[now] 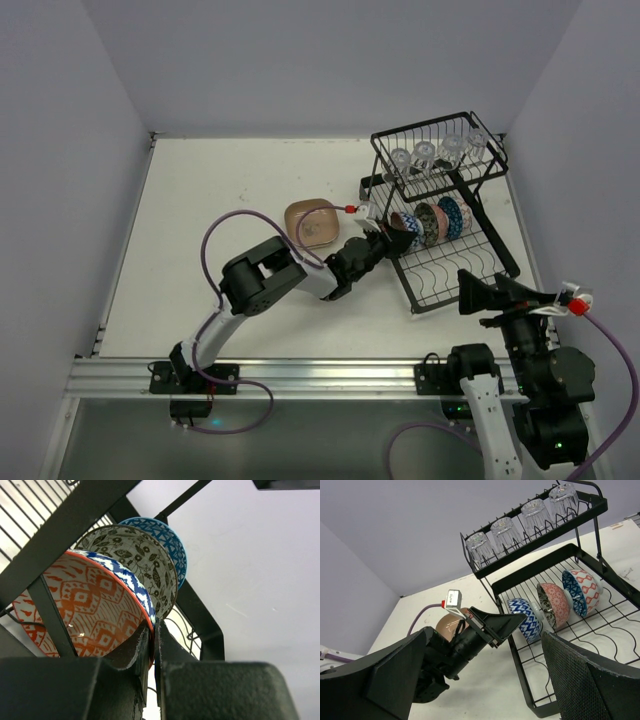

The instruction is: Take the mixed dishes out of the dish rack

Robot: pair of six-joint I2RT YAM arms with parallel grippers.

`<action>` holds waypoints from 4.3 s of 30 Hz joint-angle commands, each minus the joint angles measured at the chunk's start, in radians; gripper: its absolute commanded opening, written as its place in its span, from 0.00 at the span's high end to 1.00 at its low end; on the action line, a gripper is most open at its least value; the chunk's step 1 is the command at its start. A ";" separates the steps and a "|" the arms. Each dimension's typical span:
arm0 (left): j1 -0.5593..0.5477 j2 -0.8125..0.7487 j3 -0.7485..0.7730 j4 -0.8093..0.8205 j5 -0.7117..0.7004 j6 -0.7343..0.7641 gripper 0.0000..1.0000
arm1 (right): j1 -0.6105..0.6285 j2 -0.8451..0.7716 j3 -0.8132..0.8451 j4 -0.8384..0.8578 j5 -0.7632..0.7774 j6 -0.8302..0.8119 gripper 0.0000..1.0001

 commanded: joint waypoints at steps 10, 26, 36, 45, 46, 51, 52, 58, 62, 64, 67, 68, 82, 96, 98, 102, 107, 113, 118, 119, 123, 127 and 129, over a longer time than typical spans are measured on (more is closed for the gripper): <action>0.025 0.008 -0.007 0.278 0.094 -0.033 1.00 | 0.004 -0.001 0.032 0.012 -0.012 -0.024 0.01; 0.022 -0.022 -0.027 0.350 0.175 0.019 1.00 | 0.003 -0.007 0.024 0.017 -0.008 -0.030 0.01; 0.007 -0.053 -0.061 0.400 0.210 0.072 1.00 | 0.003 -0.007 0.021 0.020 -0.006 -0.033 0.01; -0.004 -0.119 -0.072 0.387 0.258 0.118 1.00 | 0.003 -0.006 0.024 0.015 -0.002 -0.032 0.01; -0.006 -0.130 -0.080 0.385 0.259 0.125 1.00 | 0.004 -0.007 0.024 0.014 -0.002 -0.030 0.01; -0.025 -0.183 -0.113 0.385 0.247 0.161 1.00 | 0.003 -0.007 0.027 0.011 0.024 -0.030 0.01; -0.027 -0.194 -0.118 0.379 0.246 0.168 1.00 | 0.003 -0.007 0.027 0.009 0.026 -0.029 0.01; -0.073 -0.370 -0.179 0.094 0.145 0.266 1.00 | 0.003 -0.007 0.042 -0.003 0.057 -0.044 0.01; -0.146 -0.531 -0.224 -0.255 -0.069 0.322 1.00 | 0.003 -0.006 0.055 -0.006 0.072 -0.053 0.01; -0.182 -0.628 -0.251 -0.472 -0.165 0.319 1.00 | 0.003 -0.007 0.056 -0.001 0.080 -0.055 0.01; -0.187 -0.741 -0.227 -0.859 -0.370 0.212 1.00 | 0.003 -0.007 0.064 0.011 0.090 -0.059 0.01; -0.179 -0.781 -0.209 -1.075 -0.471 0.179 1.00 | 0.003 -0.006 0.065 0.014 0.092 -0.061 0.01; 0.519 -0.786 -0.022 -1.670 -0.271 0.108 1.00 | 0.003 0.034 0.119 0.032 0.037 -0.053 0.01; 0.631 -0.351 0.387 -1.988 -0.179 0.246 1.00 | 0.003 0.037 0.128 0.019 0.047 -0.072 0.01; 0.628 -0.314 0.430 -2.032 -0.202 0.255 1.00 | 0.003 0.036 0.128 0.012 0.049 -0.075 0.01; 0.628 -0.289 0.428 -2.043 -0.230 0.269 1.00 | 0.003 0.031 0.125 0.008 0.055 -0.084 0.01; 0.628 -0.258 0.422 -2.026 -0.205 0.289 0.83 | 0.001 0.028 0.113 0.008 0.058 -0.088 0.01; 0.628 -0.248 0.414 -1.999 -0.172 0.301 0.63 | 0.003 0.036 0.117 0.006 0.058 -0.092 0.01; 0.602 -0.359 0.416 -1.977 -0.185 0.295 0.46 | 0.003 0.045 0.116 0.012 0.058 -0.088 0.01; 0.593 -0.384 0.417 -1.974 -0.191 0.292 0.42 | 0.003 0.048 0.116 0.014 0.058 -0.088 0.01; 0.495 -0.517 0.405 -1.936 -0.256 0.269 0.19 | 0.003 0.060 0.121 0.017 0.057 -0.093 0.01; 0.291 -0.684 0.267 -1.656 -0.248 0.272 0.00 | 0.003 0.046 0.110 0.029 0.052 -0.108 0.01; 0.173 -0.734 0.175 -1.518 -0.253 0.249 0.00 | 0.003 0.033 0.099 0.038 0.060 -0.113 0.01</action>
